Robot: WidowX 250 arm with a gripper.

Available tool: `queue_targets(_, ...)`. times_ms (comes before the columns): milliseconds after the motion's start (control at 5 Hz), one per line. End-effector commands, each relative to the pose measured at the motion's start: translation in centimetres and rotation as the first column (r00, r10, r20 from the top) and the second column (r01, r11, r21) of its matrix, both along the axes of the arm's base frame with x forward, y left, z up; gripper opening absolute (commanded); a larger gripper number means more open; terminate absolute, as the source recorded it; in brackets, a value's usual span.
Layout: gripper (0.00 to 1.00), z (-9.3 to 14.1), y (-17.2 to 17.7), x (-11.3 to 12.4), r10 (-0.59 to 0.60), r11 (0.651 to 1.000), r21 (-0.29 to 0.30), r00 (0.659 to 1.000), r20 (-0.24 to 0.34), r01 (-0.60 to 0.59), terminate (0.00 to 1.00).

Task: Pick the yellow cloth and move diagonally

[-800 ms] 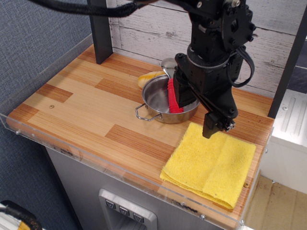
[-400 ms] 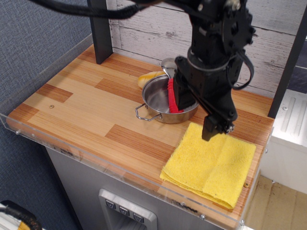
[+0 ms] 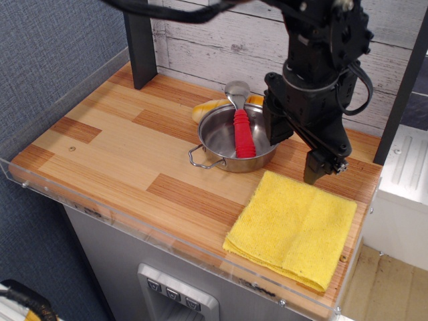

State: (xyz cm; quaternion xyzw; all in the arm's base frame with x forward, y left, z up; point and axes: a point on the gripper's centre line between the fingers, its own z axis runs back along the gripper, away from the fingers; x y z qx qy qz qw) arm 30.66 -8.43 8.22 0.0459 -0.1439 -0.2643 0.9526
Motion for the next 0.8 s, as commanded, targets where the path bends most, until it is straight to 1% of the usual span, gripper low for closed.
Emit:
queue_targets(0,1.0,-1.6,-0.9,1.7,-0.009,0.999,-0.046,1.0,-0.016,0.008,0.0)
queue_targets(200,1.0,-1.8,-1.2,1.3,-0.026,0.998,-0.06,0.998,-0.065,0.022,0.0)
queue_targets(400,1.0,-1.1,-1.5,0.6,-0.045,0.997,-0.065,0.994,-0.099,0.039,0.0)
queue_targets(600,1.0,1.2,-1.4,-1.1,-0.031,0.998,-0.062,0.997,-0.067,0.027,0.0)
